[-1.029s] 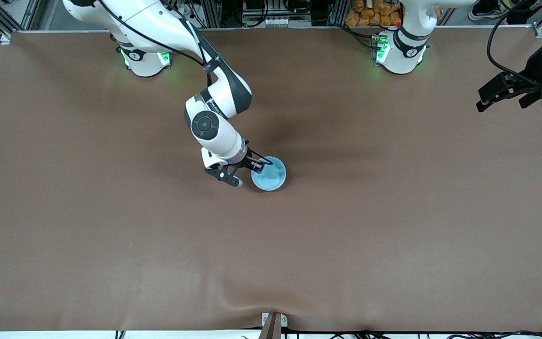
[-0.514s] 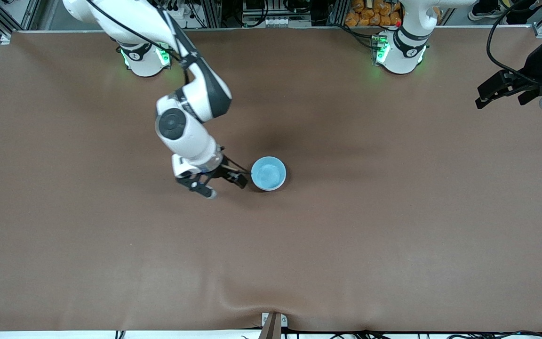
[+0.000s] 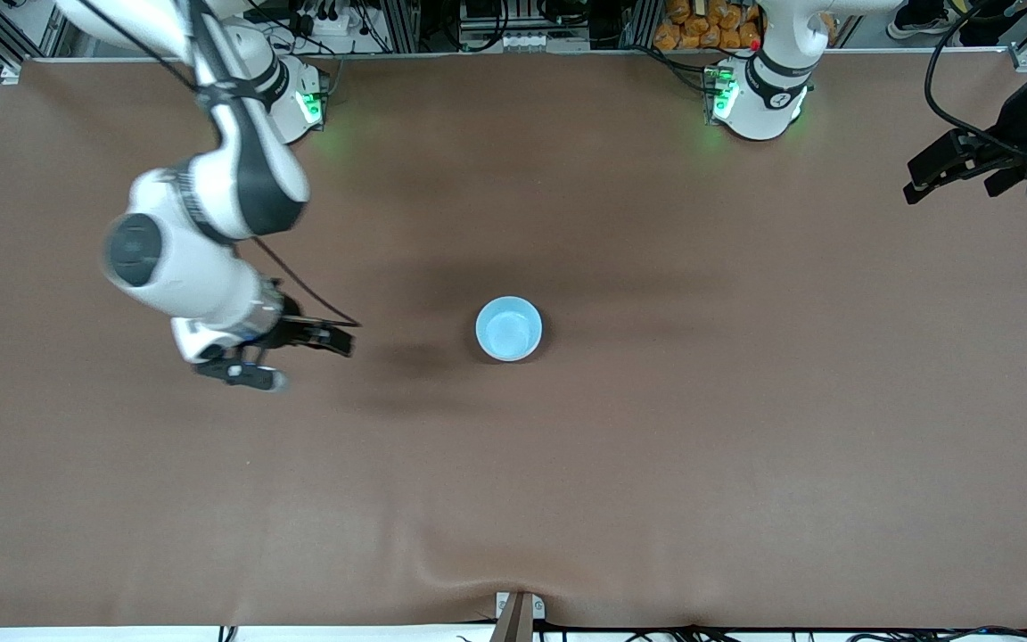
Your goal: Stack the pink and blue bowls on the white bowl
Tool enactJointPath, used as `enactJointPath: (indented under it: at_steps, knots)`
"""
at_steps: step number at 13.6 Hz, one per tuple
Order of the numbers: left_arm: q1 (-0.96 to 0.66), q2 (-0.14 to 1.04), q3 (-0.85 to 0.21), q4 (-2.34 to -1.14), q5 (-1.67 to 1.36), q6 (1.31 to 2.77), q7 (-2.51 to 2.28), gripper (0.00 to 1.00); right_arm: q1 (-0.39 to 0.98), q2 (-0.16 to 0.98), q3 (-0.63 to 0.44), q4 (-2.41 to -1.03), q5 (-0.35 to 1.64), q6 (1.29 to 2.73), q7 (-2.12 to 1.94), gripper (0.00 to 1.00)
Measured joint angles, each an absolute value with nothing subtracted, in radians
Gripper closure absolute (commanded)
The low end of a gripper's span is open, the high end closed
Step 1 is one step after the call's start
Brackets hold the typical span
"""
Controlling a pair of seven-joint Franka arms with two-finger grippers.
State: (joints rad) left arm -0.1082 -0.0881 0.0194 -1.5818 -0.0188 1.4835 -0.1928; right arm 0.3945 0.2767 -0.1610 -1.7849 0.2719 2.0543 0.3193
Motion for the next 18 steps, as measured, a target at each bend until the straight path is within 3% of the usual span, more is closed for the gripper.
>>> enactJointPath:
  at_steps: [6,11,18]
  knots:
    - [-0.102,-0.089,0.024,-1.581,-0.019,1.482,-0.171,0.0,0.196,0.146,-0.153,-1.785,0.244,1.872,0.102,0.0]
    - [-0.103,-0.089,0.024,-1.581,-0.019,1.481,-0.171,0.0,0.012,0.028,0.019,-1.778,0.138,1.721,0.081,0.0]
    - [-0.103,-0.089,0.024,-1.582,-0.019,1.479,-0.17,0.0,-0.117,0.018,0.046,-1.568,0.089,1.497,-0.064,0.0]
